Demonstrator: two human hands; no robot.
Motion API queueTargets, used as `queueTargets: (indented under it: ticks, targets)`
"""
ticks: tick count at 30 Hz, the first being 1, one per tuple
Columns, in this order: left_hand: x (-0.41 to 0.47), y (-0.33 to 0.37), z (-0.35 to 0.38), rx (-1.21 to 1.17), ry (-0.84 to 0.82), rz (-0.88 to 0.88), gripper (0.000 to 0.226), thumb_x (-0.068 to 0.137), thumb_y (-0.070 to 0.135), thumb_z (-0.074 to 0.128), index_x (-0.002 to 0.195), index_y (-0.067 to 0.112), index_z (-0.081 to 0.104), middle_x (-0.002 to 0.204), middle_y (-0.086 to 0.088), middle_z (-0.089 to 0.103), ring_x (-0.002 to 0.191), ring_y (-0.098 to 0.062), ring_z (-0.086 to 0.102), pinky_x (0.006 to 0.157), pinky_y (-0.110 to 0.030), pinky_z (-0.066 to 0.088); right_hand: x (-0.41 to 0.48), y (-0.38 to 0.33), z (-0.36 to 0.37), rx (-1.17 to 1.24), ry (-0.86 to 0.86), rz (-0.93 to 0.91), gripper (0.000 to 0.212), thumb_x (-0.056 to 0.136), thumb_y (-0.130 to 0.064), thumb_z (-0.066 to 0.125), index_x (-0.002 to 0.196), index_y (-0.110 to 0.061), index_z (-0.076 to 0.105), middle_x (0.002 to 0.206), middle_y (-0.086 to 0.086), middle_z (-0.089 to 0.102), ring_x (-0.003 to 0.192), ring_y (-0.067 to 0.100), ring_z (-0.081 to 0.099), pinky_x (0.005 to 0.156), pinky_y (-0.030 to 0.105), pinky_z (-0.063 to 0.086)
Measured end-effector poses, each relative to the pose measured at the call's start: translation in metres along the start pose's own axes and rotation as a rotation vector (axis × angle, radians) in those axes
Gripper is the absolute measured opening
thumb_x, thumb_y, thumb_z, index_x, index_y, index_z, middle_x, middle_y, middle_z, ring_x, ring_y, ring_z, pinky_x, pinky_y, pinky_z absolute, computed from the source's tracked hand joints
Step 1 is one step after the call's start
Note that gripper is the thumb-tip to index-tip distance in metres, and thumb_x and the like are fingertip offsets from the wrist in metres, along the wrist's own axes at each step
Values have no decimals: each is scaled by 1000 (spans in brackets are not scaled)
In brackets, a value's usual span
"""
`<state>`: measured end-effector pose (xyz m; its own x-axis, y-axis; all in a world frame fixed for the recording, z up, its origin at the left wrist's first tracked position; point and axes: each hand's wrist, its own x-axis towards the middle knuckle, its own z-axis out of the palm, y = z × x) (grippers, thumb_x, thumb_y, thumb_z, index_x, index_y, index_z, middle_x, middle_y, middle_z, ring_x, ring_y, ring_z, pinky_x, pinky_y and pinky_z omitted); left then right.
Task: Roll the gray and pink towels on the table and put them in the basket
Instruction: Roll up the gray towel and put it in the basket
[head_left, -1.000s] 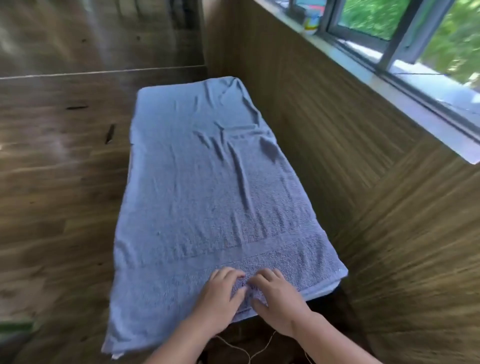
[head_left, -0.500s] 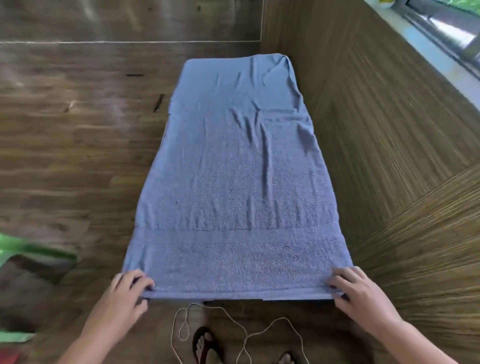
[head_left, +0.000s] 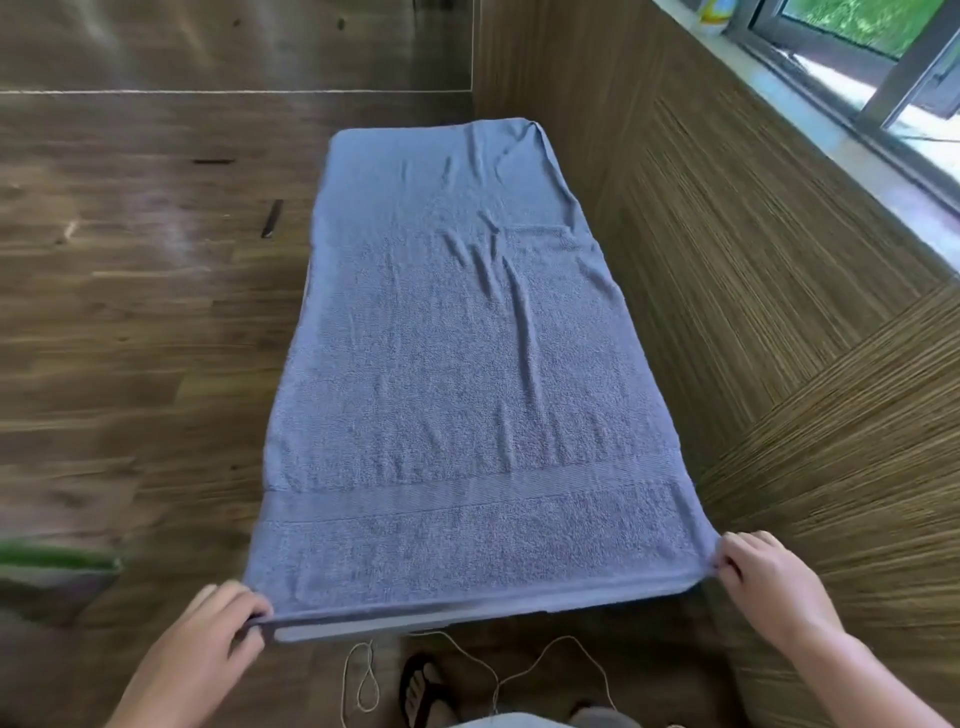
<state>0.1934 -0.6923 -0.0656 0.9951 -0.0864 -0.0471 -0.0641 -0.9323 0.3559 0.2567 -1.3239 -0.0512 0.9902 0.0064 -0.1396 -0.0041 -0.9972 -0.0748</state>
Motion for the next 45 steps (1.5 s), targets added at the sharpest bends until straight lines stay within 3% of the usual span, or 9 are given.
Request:
queueTargets:
  ticks: [4,10,18,23,28,31,35,39,45]
  targets:
    - [16,-6,-6,-34,70,-28,16,81,41,44,85,39,60,90,27,53,85,-3,48,70,-26,41,12,3,-20,95,-4,10,32,82,-14,66,68,-35,46,71,-18,51,77,3,47,61,28,44]
    - [35,4,-11,1,39,-50,16,84,41,44,83,39,59,86,25,54,84,-2,47,65,-26,38,23,-10,-20,16,-182,-357,36,55,-47,70,80,-38,46,82,-22,40,80,4,38,62,16,41]
    - [15,22,-9,-20,59,-217,10,82,38,49,81,45,56,89,19,57,81,-3,48,65,-27,43,55,17,-29,157,-194,-299,30,69,-18,70,71,-36,46,72,-20,53,74,2,50,60,16,43]
    - [55,29,-14,7,131,-286,32,84,3,72,90,33,64,88,11,61,87,-19,55,68,-37,45,114,10,-46,218,-180,-236,33,79,-14,70,76,-44,57,79,-20,60,81,1,56,73,20,47]
    - [74,48,-13,200,197,-237,17,79,27,62,96,28,62,101,4,56,90,-28,51,67,-42,45,107,-7,-43,87,41,-295,29,70,-20,80,94,-27,67,94,-11,56,88,16,49,67,30,52]
    - [49,53,4,267,43,4,33,64,35,48,95,32,60,104,12,51,92,-23,55,67,-34,41,77,-13,-30,52,-38,-475,37,60,-22,77,93,-31,63,95,-14,52,88,13,49,67,25,51]
    - [41,31,14,259,86,-92,55,66,31,41,115,24,64,120,6,58,99,-22,54,73,-39,53,75,-3,-10,62,39,-400,55,53,-11,82,106,-21,73,103,-7,63,89,20,55,71,35,58]
    - [58,17,9,263,138,-76,30,77,27,40,92,23,65,98,10,60,83,-23,53,73,-34,42,87,-2,-10,5,39,-401,17,75,-23,72,91,-28,72,85,-14,61,80,18,51,66,35,55]
    - [34,3,4,210,109,8,13,72,28,45,71,29,59,77,14,51,74,-17,45,63,-34,31,63,12,-13,12,-26,-452,13,73,-28,69,81,-38,69,74,-23,49,76,8,45,62,24,50]
